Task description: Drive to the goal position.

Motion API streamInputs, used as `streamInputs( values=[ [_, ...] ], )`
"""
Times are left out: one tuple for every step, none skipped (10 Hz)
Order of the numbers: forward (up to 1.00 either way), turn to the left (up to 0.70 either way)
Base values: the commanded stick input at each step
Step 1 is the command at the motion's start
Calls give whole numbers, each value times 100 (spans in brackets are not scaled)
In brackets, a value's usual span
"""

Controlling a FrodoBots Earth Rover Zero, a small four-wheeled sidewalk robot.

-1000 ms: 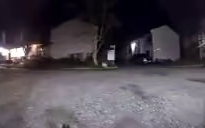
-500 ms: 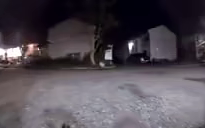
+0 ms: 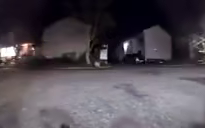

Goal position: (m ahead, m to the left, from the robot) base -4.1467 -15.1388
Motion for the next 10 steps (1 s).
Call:
streamInputs(
  values=[
    [0,-45],
    [0,-45],
    [0,-45],
    [0,-45],
    [0,-45],
    [0,-45],
    [0,-45],
    [0,-45],
    [0,-45],
    [0,-45]
  ],
)
